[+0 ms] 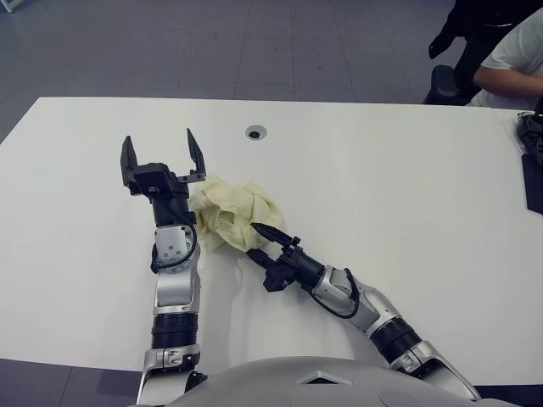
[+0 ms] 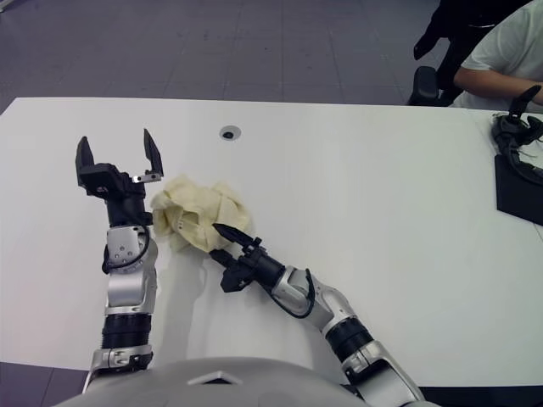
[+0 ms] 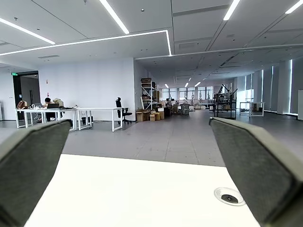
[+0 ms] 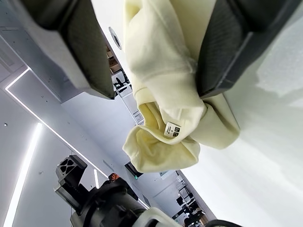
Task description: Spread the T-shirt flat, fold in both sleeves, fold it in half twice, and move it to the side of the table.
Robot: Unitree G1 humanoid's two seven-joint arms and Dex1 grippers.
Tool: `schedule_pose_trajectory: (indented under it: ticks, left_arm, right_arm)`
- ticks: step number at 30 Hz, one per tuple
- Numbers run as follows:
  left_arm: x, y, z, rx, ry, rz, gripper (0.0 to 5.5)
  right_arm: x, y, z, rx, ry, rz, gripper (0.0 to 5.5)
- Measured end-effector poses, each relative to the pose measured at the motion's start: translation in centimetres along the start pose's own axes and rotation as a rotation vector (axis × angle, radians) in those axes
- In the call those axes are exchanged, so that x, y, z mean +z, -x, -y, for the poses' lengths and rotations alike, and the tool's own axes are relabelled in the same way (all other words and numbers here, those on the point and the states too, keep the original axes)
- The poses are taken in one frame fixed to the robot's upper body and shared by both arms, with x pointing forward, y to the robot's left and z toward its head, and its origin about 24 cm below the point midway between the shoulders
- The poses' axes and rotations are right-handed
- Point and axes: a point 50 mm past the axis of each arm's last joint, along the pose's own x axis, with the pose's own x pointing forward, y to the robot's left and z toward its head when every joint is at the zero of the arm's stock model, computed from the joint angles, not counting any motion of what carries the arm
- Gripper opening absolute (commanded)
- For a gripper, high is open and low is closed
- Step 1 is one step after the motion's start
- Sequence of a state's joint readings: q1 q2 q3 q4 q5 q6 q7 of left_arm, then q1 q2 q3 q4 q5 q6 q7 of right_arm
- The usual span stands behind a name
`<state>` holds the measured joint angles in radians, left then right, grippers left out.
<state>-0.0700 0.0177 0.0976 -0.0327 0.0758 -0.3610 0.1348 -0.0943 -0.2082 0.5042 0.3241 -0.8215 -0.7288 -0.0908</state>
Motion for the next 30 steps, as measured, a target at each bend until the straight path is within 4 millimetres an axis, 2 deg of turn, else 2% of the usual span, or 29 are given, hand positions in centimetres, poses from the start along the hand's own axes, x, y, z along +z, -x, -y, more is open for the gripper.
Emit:
schedule_pose_trajectory:
  ticks: [15,17,21,25,28,30]
  left_arm:
    - [-0.7,0.1,0.4,-0.020,0.003,-0.021,5.40]
    - [-0.8,0.2,0.4,-0.021,0.002,-0.024,5.40]
    - [-0.9,0.2,0.2,-0.014,-0.002,-0.024,5.40]
    - [-0.5,-0.1,-0.2,-0.023,-0.017,-0.002,5.40]
    - [2.5,-1.7,-0.9,-0.129,-0.010,0.127,5.40]
    - [4.8,-2.6,-1.3,-0.220,-0.004,0.204,5.40]
  right_arm:
    - [0.0,0.0,0.0,-0.011,-0.012,0.012,0.23]
    - [0.0,-0.1,0.0,-0.013,-0.013,0.015,0.05]
    - [-0.1,-0.2,0.3,-0.025,-0.025,0.012,0.04]
    - [-1.2,0.7,3.1,-0.150,-0.147,-0.013,0.04]
    - [-1.3,2.4,7.5,-0.235,-0.209,0.034,0.03]
    - [-0.7,3.4,9.5,-0.200,-0.242,0.085,0.03]
